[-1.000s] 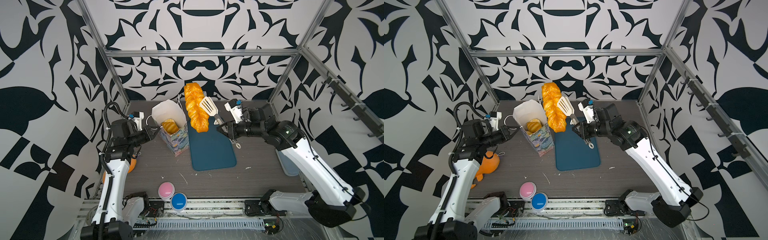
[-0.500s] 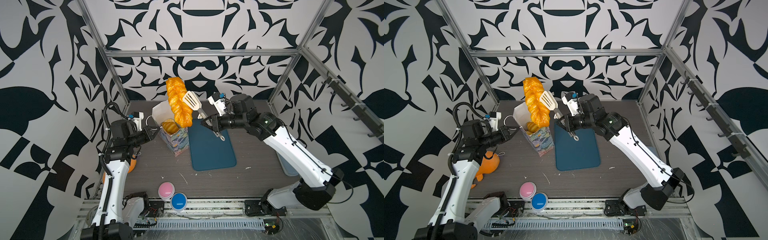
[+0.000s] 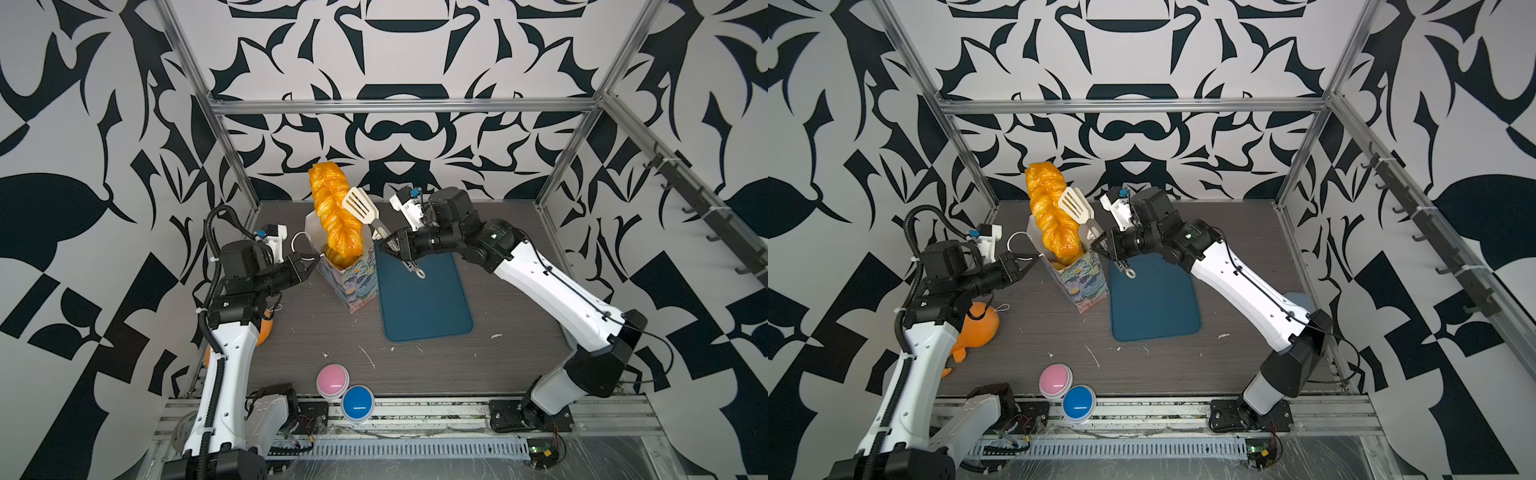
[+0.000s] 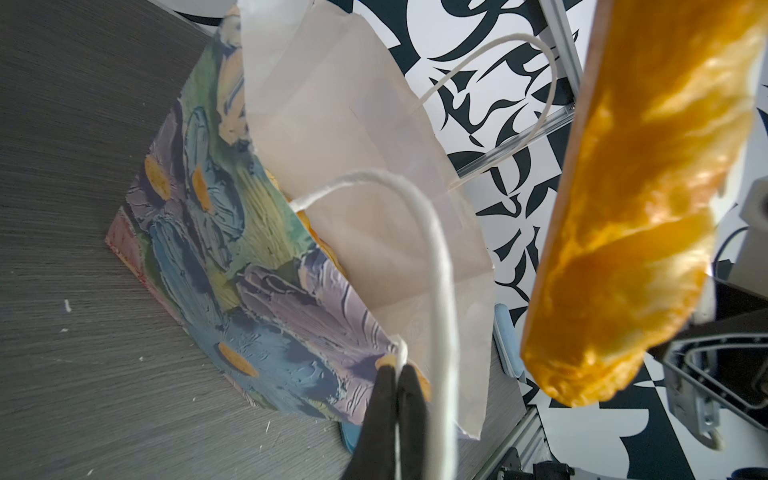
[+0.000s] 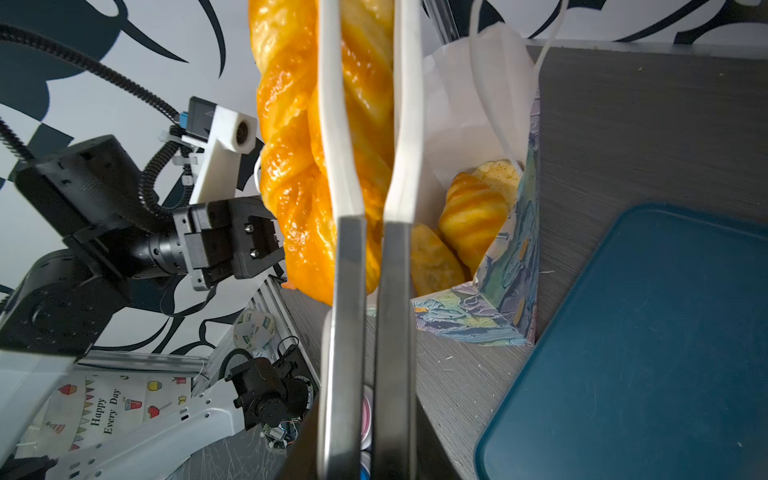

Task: Place the fake bread into the paper bag
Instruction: 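Carry the twisted bread with the tongs toward the bag opening, then lower the twisted bread into the bag and open the tongs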

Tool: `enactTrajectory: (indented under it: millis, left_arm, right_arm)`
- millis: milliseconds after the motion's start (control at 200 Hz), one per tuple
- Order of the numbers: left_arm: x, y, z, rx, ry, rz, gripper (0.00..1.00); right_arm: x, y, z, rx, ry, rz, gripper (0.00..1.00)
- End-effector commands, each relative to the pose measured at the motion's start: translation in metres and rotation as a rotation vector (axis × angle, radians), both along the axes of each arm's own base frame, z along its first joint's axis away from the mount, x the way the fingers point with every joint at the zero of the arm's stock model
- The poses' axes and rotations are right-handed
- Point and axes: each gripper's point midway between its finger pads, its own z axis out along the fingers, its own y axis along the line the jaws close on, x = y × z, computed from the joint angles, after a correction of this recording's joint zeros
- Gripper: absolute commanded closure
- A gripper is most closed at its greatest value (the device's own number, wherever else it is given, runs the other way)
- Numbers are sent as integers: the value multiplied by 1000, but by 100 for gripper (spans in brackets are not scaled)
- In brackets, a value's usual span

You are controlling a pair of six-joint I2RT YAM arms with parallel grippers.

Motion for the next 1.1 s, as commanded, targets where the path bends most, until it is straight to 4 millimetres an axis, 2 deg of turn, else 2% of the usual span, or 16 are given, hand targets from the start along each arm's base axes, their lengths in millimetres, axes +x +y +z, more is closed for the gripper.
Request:
enactTrajectory:
  millis: [0,220,325,505,1095]
  left_arm:
    - [-5,0,6,2,-13,-5,100]
    - [-7,0,5,2,-11,-4,100]
    - [-7,-1,5,3,-11,-4,100]
    - [-8,-1,5,5,-11,-4,100]
    - [-9,-1,5,1,-11,-5,100]
  right_arm:
    - [4,10,55,141,-127,23,74]
    - [12,17,39,121,-103,19,74]
    - [13,15,34,98,-106,12,74]
    - [18,11,15,29,-84,-7,73]
    - [19,10,-22,-21,-17,-21,73]
